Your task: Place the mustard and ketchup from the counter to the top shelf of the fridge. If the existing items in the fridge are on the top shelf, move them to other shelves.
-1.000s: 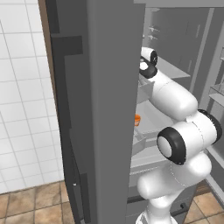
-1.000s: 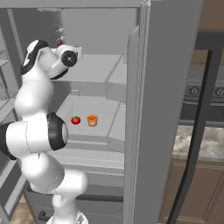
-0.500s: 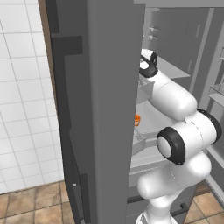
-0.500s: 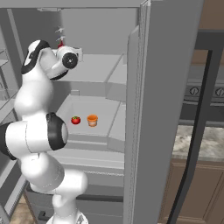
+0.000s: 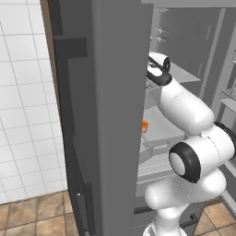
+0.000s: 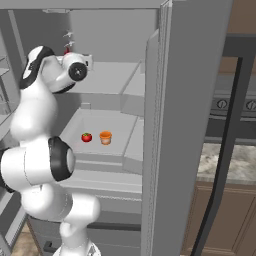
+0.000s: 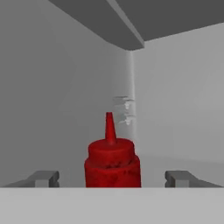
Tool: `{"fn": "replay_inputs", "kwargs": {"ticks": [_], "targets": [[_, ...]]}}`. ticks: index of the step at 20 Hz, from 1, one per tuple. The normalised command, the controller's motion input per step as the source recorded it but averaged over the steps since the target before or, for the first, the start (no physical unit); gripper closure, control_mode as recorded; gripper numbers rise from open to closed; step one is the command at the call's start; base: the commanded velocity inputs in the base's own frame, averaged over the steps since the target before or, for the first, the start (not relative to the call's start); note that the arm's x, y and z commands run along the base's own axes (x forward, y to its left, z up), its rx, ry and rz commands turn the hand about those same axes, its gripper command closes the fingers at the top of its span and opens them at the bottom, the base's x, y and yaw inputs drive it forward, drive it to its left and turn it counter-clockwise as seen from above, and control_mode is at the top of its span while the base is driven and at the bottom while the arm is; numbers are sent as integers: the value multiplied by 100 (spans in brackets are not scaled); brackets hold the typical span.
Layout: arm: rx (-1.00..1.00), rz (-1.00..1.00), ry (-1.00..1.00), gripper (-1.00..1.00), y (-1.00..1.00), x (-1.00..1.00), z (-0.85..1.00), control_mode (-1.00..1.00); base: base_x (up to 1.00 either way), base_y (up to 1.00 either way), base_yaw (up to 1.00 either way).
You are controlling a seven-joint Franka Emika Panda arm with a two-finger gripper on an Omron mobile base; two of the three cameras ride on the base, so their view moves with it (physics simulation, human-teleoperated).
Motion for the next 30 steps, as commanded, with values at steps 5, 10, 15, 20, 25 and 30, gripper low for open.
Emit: {"fn": "replay_inputs", "kwargs": {"ticks": [5,10,15,20,25,30], "targets": [[2,0,-11,-100,-22,-63,15,-100,0,0,0],[1,-1,-8,-100,-65,-99,20,-100,0,0,0],[0,-13,0,-100,-43,-100,81,-100,0,0,0],[-1,-11,12,-100,-29,-100,100,-100,0,0,0],[-11,-3,29,-100,-73,-100,41,-100,0,0,0],[-29,0,33,-100,-83,-100,-37,-100,0,0,0]]}}
